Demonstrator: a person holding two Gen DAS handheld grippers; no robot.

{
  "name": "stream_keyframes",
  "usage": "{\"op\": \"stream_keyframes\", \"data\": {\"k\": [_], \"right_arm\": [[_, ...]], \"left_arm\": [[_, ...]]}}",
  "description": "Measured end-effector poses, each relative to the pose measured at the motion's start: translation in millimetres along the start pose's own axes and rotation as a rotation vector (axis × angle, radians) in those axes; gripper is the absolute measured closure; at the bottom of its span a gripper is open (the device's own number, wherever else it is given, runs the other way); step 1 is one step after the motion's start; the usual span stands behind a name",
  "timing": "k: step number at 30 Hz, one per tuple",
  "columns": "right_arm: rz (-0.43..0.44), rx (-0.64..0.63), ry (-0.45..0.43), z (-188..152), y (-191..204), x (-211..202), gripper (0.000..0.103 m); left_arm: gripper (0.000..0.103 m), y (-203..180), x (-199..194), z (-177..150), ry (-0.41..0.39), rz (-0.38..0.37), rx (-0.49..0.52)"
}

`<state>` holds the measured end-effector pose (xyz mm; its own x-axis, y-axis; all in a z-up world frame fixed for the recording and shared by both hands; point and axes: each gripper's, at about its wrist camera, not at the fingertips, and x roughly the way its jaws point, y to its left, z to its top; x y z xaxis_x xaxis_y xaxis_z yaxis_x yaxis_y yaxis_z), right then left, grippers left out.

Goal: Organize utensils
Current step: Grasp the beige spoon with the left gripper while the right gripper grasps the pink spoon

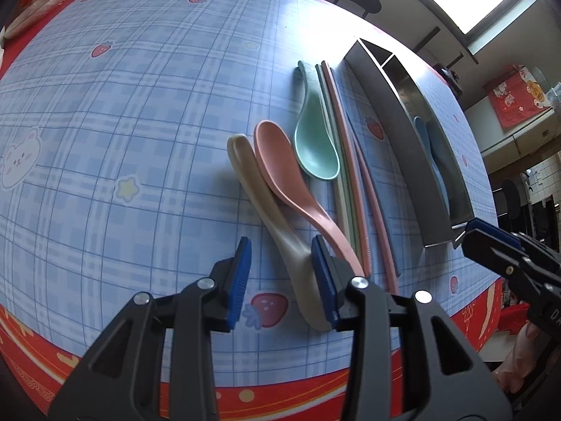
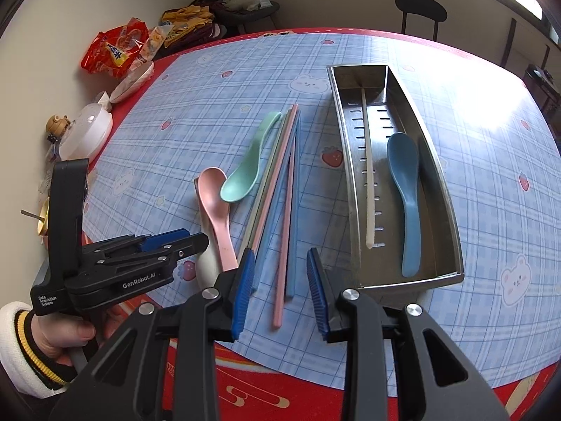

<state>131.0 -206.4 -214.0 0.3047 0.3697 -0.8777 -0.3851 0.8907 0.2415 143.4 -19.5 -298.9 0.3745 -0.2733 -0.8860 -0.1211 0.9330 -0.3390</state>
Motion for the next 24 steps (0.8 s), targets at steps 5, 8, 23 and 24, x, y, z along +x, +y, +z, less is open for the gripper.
{"op": "stream_keyframes", "data": {"k": [5,8,23,24], "right_arm": [[-0.003,0.013,0.021,-4,2,10,0.072],[-0.028,-0.009,0.043,-5,7,24,0.073],[0.037,-0.058,0.129,23,46,80,0.085],[0.04,-0.069,0.139,23,49,83,0.085]], "left_arm": [[0.066,-6,5,8,-0.012,0.01,0.061],[0.067,-8,7,10,-0.017,0.013,0.082],[0.084,10,3,8,-0.016,-0.018,0.115],[0.085,12,2,6,-0.015,-0.022,0.115]]}}
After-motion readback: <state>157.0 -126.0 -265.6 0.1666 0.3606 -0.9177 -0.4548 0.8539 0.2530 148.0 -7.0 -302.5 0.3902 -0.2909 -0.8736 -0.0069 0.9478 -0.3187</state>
